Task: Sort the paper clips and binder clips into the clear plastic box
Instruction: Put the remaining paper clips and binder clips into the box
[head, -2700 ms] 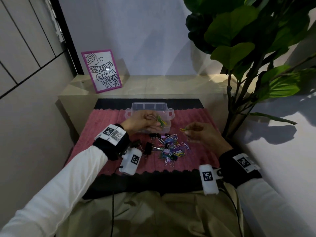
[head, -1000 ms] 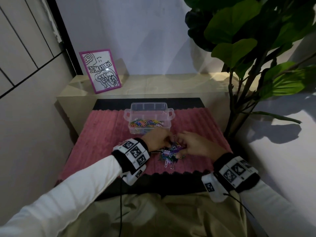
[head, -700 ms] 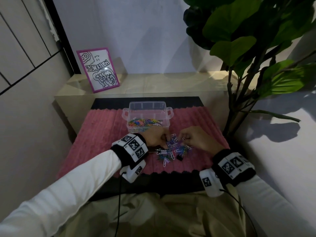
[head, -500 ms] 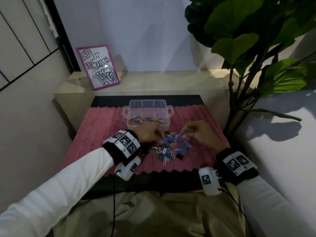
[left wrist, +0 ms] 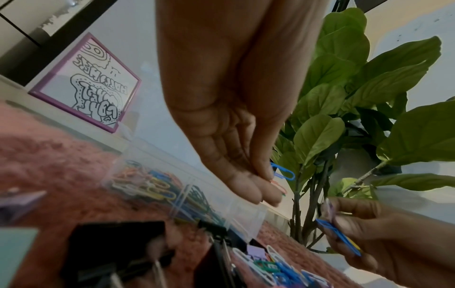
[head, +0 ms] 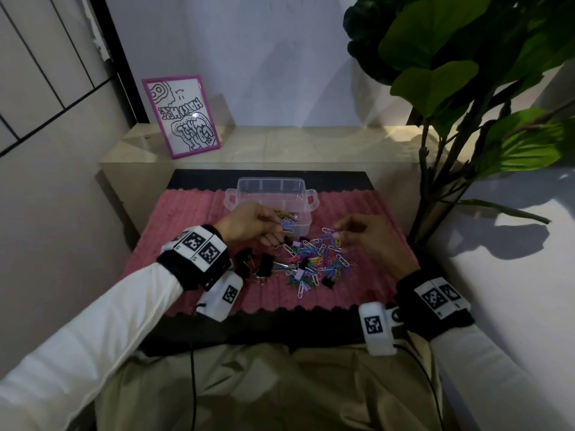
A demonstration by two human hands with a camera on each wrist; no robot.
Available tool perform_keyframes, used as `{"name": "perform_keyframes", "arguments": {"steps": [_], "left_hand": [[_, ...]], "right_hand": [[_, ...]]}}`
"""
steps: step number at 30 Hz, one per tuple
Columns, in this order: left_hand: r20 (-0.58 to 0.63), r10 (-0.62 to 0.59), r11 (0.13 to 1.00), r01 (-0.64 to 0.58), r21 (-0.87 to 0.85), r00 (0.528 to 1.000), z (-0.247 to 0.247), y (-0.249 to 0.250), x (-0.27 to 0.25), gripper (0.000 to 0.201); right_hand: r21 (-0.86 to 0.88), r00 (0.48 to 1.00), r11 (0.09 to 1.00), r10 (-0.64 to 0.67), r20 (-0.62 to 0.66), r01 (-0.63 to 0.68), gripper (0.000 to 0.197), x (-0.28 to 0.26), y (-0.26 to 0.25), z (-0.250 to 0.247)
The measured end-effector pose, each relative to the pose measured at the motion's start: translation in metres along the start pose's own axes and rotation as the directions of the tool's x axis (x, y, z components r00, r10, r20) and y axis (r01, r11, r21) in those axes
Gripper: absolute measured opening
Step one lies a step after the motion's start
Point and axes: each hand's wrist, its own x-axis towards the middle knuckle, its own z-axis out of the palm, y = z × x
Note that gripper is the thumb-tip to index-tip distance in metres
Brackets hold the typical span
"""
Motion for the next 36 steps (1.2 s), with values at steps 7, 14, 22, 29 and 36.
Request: {"name": "perform_keyframes", "arguments": {"steps": [7,14,22,29,36], "left_hand": [[0.037,-0.016,0.997,0.013,0.075,0.999,0.006,-0.003,-0.004,0.011],[-0.022,0.048,0.987,-0.044,0.157,0.999,-0.004,0.002,-0.005,0.016],[-0.272,0.163,0.902,-0.031,0.43,0.948,-0.044,0.004,0.005,0.02],[-0.241,0.219,0.753,-0.006,0.658,0.945,-0.039,-0.002,-0.004,0.026],[-0.115,0.348,0.75,-0.203,0.63,0.93,-0.001,0.002,-0.013,0.019]], "right_hand": [[-0.002,1.0,1.0,0.019,0.003,-0.019,0.016,0.003,0.005,0.003],[-0.015,1.0,1.0,0.018,0.025,-0.017,0.011,-0.001,0.0,0.001],[-0.038,0.999,0.999,-0.01,0.044,0.012,0.007,0.014,-0.017,0.012],[-0.153,0.993,0.983,-0.087,0.081,0.098,0.007,0.056,-0.054,0.044],[-0.567,0.956,0.786,-0.099,0.276,0.245,0.026,0.062,-0.057,0.052]]}}
